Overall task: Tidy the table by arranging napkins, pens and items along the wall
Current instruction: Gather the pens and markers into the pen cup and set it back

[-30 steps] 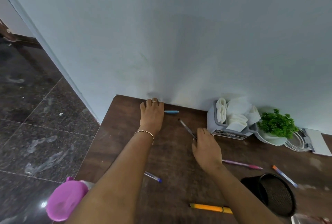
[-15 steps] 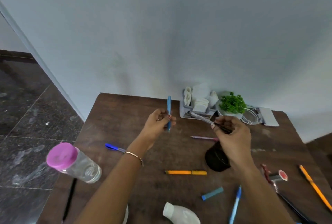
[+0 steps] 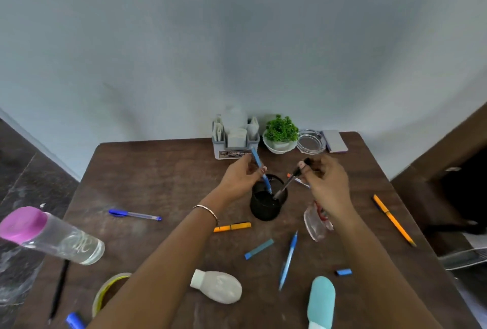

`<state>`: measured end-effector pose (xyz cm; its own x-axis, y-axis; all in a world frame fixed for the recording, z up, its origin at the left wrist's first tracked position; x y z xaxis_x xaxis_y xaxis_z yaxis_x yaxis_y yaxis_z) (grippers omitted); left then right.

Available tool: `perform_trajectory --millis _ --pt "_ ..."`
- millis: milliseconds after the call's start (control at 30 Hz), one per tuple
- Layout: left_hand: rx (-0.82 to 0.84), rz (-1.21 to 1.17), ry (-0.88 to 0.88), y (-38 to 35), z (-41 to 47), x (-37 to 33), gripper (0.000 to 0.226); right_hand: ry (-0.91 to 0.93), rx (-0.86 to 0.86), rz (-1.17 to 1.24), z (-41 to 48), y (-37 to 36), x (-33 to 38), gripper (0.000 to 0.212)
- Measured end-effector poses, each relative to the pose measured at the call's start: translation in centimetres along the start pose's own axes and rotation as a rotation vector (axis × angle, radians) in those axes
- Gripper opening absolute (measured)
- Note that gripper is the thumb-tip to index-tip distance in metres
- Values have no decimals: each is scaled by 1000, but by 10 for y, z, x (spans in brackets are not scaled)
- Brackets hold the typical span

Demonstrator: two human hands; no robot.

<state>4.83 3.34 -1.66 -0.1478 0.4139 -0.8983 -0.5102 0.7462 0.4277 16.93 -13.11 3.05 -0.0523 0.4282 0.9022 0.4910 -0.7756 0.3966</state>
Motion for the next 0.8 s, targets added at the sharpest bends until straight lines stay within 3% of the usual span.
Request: perform_trajectory --millis 100,300,567,800 --pt "37 273 13 -6 3 9 25 53 35 -153 10 -20 -7 5" --pt "68 386 9 -15 6 11 22 143 62 -374 24 -46 -16 14" --pt "-6 226 -3 -11 4 8 35 255 54 -550 27 -55 -16 22" --pt "-181 229 106 33 -6 39 28 187 2 -421 13 -49 -18 38"
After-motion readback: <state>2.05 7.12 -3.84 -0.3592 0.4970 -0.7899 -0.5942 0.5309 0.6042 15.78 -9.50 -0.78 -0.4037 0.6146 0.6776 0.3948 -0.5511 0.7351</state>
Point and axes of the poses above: each hand's wrist, its own z-axis towards the middle knuckle, its own y-axis out of the back of the hand, x = y × z, the point moved 7 cm from there along z, towards the middle knuckle, and after that the axes turned 15 degrees about -y, right-handed, at the moved point
